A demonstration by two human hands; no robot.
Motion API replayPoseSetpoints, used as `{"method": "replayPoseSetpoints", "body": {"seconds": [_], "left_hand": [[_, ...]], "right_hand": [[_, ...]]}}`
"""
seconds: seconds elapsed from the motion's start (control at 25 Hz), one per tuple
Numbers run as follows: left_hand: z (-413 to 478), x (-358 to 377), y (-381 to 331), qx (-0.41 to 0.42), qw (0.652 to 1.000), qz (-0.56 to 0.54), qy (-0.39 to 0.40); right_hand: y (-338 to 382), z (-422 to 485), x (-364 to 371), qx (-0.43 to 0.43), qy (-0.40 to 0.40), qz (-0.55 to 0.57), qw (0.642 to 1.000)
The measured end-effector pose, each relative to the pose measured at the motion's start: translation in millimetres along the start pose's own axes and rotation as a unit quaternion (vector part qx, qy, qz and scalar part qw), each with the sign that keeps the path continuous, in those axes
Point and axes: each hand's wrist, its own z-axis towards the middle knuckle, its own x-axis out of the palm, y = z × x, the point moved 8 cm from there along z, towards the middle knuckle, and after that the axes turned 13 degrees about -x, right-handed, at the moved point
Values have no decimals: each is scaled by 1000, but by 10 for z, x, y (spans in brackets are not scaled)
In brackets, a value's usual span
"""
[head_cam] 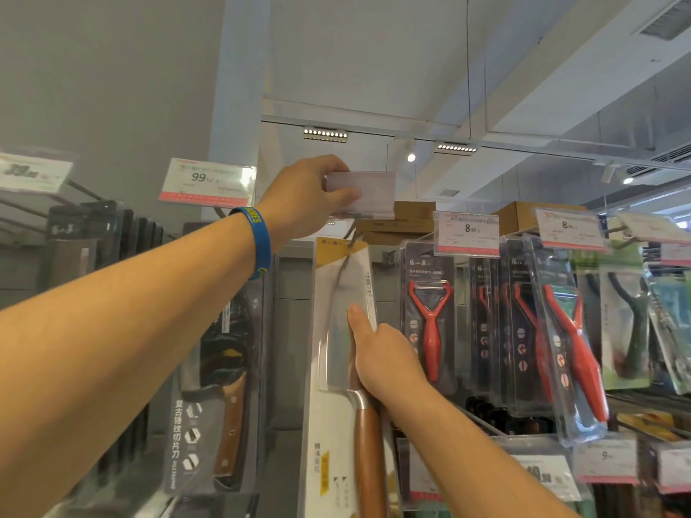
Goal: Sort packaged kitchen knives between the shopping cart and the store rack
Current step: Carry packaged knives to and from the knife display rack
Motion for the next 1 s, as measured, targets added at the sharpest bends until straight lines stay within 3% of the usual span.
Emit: {"method": "replayPoseSetpoints", "body": {"seconds": [0.32,0.4,0.64,0.68,0.76,0.84,0.92,1.0], "left_hand": [[-150,-8,27,14,999,-8,-31],[-198,-5,49,20,999,-31,-36],[-490,-12,87,87,995,-38,-24],[-552,4,86,99,994,-22,-26],[-707,25,127,99,994,-45,-33],[-915,23,265,50,983,-174,-37],[-1136,159,430,-13,951,-306,-29],[-1379,500,513,-80,908,-410,40]], "right_hand": [[-345,440,274,22,77,-162,984],[-471,492,295,44,68,-157,984],[-397,472,273,46,139,-281,949],[-329,421,202,17,113,-291,950],[-89,221,-49,-70,-16,-337,939],[180,-33,-247,-139,-102,-376,911],[325,-296,-422,-158,-116,-333,922],[331,-644,-631,-148,-108,-250,951]]}}
